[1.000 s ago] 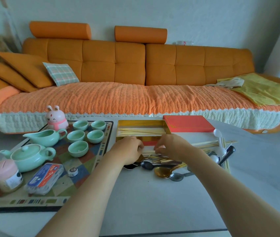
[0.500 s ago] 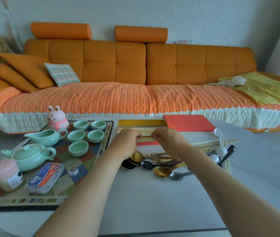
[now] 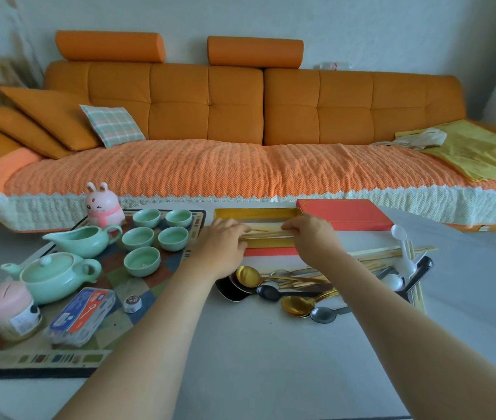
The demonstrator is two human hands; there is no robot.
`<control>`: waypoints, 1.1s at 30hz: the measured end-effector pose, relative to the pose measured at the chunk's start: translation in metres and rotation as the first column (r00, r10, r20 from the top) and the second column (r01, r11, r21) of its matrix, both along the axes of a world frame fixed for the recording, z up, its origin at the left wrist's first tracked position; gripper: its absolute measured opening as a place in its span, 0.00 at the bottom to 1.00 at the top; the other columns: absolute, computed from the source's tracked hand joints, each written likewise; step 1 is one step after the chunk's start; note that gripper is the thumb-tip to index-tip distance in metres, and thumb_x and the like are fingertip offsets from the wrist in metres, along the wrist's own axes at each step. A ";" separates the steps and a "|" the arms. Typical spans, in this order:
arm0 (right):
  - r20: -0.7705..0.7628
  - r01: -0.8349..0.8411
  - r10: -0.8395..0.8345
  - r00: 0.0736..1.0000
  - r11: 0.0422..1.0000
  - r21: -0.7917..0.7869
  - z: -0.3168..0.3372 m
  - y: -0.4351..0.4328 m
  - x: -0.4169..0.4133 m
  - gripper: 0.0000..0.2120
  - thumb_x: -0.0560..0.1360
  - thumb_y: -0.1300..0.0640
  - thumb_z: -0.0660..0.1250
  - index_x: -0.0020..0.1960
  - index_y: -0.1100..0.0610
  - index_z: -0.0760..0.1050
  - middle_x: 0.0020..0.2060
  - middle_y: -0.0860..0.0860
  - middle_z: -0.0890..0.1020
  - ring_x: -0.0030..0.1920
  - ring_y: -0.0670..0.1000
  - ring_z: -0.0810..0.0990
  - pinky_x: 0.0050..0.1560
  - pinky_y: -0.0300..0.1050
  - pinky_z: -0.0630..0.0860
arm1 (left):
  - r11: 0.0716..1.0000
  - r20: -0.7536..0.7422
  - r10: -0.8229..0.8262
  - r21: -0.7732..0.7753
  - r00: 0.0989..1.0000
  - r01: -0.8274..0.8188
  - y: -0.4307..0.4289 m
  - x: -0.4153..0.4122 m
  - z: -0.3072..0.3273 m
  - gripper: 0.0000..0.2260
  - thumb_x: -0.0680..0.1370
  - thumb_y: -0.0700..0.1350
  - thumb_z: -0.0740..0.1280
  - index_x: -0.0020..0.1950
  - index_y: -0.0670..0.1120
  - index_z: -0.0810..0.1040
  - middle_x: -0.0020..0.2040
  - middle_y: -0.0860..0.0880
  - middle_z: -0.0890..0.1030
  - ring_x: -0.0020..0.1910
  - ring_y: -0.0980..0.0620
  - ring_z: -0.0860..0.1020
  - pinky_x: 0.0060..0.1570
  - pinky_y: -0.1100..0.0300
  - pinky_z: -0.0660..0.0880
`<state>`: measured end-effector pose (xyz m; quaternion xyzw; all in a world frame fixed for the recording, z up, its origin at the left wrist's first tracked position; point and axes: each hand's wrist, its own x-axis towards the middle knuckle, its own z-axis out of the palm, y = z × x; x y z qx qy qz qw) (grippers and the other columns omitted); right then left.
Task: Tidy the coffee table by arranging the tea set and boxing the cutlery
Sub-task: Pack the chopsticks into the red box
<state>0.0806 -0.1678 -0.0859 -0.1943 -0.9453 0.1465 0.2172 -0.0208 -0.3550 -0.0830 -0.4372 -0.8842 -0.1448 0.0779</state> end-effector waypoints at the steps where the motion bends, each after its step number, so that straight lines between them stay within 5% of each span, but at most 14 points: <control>1: 0.016 0.009 -0.009 1.000 1.000 -0.003 0.000 0.000 -0.002 0.16 0.80 0.63 0.58 0.58 0.52 0.81 0.58 0.50 0.81 0.57 0.55 0.77 0.61 0.55 0.72 | 0.999 0.005 -0.002 -0.045 1.000 0.002 0.000 0.002 0.000 0.18 0.83 0.51 0.59 0.73 0.52 0.71 0.71 0.52 0.72 0.70 0.48 0.66 0.67 0.53 0.60; 5: 0.055 0.003 -0.005 0.998 0.999 0.044 -0.001 -0.002 -0.008 0.21 0.77 0.68 0.57 0.60 0.50 0.80 0.59 0.49 0.80 0.59 0.53 0.76 0.64 0.53 0.69 | 0.993 0.033 0.020 -0.116 0.999 -0.016 0.000 0.004 0.003 0.20 0.83 0.53 0.57 0.74 0.51 0.69 0.74 0.52 0.69 0.72 0.48 0.65 0.71 0.55 0.54; 10: 0.037 -0.199 0.195 0.980 0.967 0.159 0.000 -0.009 0.001 0.16 0.77 0.62 0.58 0.55 0.53 0.83 0.54 0.49 0.84 0.57 0.51 0.78 0.63 0.50 0.69 | 0.989 0.105 0.040 -0.148 0.994 -0.024 0.004 -0.003 0.000 0.20 0.83 0.50 0.57 0.75 0.51 0.68 0.74 0.49 0.69 0.72 0.45 0.66 0.67 0.52 0.62; 15: 0.236 -0.192 0.173 0.956 0.979 0.064 0.002 -0.008 0.007 0.20 0.79 0.58 0.56 0.68 0.50 0.75 0.58 0.51 0.82 0.47 0.49 0.76 0.49 0.43 0.74 | 0.999 0.015 0.002 -0.049 1.000 -0.001 0.007 -0.001 -0.001 0.19 0.81 0.50 0.60 0.73 0.52 0.70 0.69 0.50 0.71 0.70 0.47 0.66 0.69 0.51 0.59; 18: 0.120 -0.235 0.221 0.968 0.964 0.123 -0.002 -0.005 0.009 0.19 0.76 0.63 0.59 0.64 0.52 0.78 0.58 0.52 0.81 0.57 0.54 0.77 0.58 0.51 0.75 | 0.999 -0.045 -0.030 0.024 0.999 0.031 0.009 0.003 -0.001 0.16 0.80 0.49 0.62 0.68 0.53 0.73 0.64 0.51 0.73 0.65 0.48 0.68 0.65 0.53 0.61; 22: -0.045 -0.259 0.274 0.961 0.943 0.210 0.004 -0.004 0.015 0.10 0.74 0.63 0.67 0.50 0.52 0.84 0.46 0.49 0.81 0.48 0.54 0.78 0.47 0.52 0.78 | 0.993 -0.052 -0.084 0.084 0.995 0.088 0.009 0.011 0.001 0.10 0.79 0.48 0.66 0.60 0.52 0.76 0.57 0.53 0.74 0.60 0.50 0.69 0.60 0.55 0.65; 27: 0.302 -0.258 0.234 0.924 0.965 0.041 0.017 -0.010 0.030 0.07 0.76 0.54 0.67 0.50 0.46 0.84 0.47 0.42 0.83 0.45 0.44 0.78 0.48 0.42 0.78 | 0.987 -0.201 -0.090 0.112 0.975 0.114 0.008 0.018 -0.001 0.09 0.77 0.47 0.68 0.57 0.52 0.79 0.54 0.53 0.74 0.56 0.50 0.69 0.57 0.56 0.64; 33: 0.413 -0.179 0.151 0.898 0.983 0.029 0.014 -0.007 0.034 0.07 0.76 0.50 0.69 0.51 0.45 0.84 0.51 0.44 0.82 0.48 0.46 0.78 0.50 0.43 0.78 | 0.987 0.026 -0.153 0.061 0.988 0.151 0.009 0.033 0.000 0.07 0.79 0.46 0.66 0.54 0.52 0.82 0.53 0.54 0.79 0.53 0.52 0.76 0.49 0.59 0.73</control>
